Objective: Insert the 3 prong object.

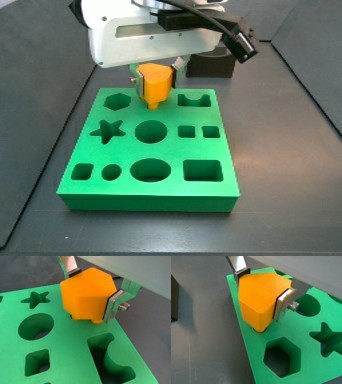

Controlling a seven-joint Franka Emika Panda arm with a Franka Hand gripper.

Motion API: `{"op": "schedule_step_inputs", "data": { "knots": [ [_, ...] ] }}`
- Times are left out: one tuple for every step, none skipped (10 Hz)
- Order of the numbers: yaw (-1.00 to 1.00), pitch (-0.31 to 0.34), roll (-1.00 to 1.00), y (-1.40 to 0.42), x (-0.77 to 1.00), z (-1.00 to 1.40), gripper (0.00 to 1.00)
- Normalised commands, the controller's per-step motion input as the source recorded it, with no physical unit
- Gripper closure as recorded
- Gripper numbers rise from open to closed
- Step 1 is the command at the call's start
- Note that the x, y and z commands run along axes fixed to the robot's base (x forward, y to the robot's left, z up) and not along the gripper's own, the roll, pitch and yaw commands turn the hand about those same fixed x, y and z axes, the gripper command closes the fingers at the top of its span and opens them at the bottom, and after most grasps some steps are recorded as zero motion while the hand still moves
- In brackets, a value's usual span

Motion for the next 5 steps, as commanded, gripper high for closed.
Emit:
{"op": "schedule_step_inputs", "data": {
  "knots": [
    [0.0,-0.09,0.17,-0.08,-0.07,-0.3,1.0],
    [0.0,-0.149,0.11,-0.05,-0.08,-0.27,1.0],
    [0.0,-0.177,0.0,0.0,-0.08,-0.08,1.0],
    [0.0,-0.051,-0.02,0.0,-0.02,0.0,1.0],
    [0.0,0.0,0.0,0.0,0.0,0.0,1.0]
  ]
}}
